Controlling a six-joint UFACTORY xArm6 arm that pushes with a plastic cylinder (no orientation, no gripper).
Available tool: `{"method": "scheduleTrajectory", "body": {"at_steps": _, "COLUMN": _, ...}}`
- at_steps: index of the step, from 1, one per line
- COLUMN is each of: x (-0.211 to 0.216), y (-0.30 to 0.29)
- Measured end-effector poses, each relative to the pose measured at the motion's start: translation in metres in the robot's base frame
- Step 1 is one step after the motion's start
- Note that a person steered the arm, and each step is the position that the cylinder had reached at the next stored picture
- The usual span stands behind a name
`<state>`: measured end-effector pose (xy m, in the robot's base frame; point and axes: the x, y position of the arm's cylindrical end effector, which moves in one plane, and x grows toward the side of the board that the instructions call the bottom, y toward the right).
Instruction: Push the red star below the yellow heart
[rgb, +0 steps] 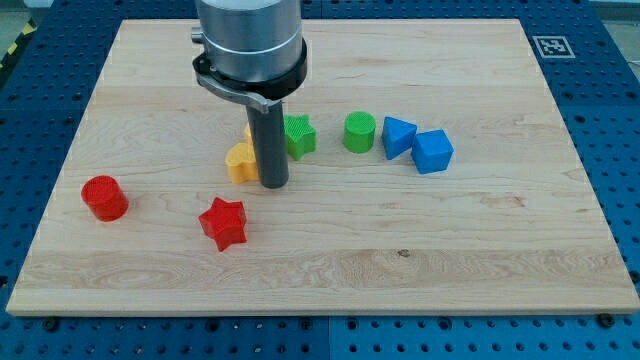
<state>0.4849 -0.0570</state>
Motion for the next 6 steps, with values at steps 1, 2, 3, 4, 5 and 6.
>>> {"method": "scheduleTrajectory", "body": {"at_steps": 1, "x": 0.005, "y": 0.000}}
{"method": "scheduleTrajectory", "body": {"at_steps": 2, "x": 0.005, "y": 0.000}}
{"method": "scheduleTrajectory", "body": {"at_steps": 3, "x": 0.005, "y": -0.005}}
{"method": "scheduleTrajectory", "body": {"at_steps": 4, "x": 0.005, "y": -0.013}}
{"method": "scheduleTrajectory", "body": {"at_steps": 5, "x": 0.003, "y": -0.020}}
{"method": "scheduleTrajectory", "body": {"at_steps": 6, "x": -0.002, "y": -0.021}}
